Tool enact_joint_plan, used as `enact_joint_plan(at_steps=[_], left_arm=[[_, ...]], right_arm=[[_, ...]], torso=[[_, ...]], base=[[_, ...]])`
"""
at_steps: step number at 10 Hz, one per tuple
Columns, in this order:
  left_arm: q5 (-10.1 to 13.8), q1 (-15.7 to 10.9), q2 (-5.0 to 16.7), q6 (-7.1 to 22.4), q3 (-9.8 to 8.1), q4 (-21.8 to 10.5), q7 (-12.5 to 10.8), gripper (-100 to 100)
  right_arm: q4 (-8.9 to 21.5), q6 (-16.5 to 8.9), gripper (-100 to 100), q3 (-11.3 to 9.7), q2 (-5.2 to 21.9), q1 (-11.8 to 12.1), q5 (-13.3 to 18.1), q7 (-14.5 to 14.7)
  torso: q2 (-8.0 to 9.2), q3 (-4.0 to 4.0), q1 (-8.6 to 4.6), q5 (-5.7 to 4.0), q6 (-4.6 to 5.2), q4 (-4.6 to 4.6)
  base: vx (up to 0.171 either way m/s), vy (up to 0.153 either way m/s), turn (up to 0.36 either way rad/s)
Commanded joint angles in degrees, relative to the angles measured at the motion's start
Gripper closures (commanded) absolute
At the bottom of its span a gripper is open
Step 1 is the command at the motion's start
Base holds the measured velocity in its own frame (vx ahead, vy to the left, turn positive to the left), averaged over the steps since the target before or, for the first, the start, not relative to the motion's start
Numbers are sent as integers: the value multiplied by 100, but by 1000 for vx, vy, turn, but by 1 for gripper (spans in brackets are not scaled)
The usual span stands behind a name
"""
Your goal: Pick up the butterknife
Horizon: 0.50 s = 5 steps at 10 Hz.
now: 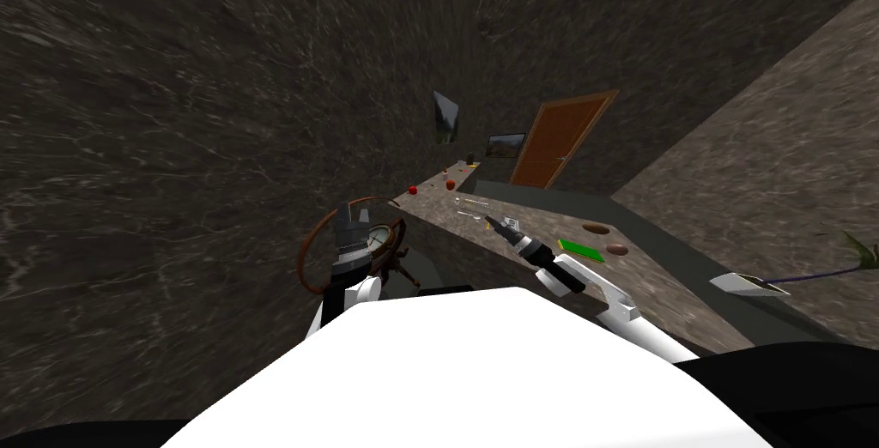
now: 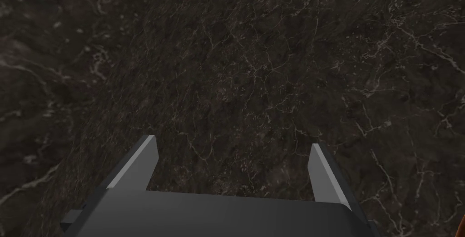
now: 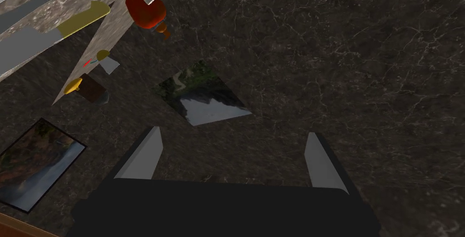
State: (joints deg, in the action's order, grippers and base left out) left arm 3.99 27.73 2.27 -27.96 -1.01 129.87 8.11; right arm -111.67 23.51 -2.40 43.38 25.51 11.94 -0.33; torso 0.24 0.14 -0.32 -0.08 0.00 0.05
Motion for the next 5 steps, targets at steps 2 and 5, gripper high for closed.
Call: enact_joint_plan(at_steps=[2, 5], left_arm=[[0, 1, 0, 0, -1, 0, 0, 0], [0, 2, 0, 0, -1, 0, 0, 0]], right_arm=[[280, -87, -100, -138, 419, -24, 94, 73], [608, -167, -100, -275, 914, 16, 217, 147]], torso=[[-3, -1, 2, 0, 5, 0], [-14, -7, 2, 0, 6, -2]], base=[[-63, -52, 156], [-52, -52, 243]])
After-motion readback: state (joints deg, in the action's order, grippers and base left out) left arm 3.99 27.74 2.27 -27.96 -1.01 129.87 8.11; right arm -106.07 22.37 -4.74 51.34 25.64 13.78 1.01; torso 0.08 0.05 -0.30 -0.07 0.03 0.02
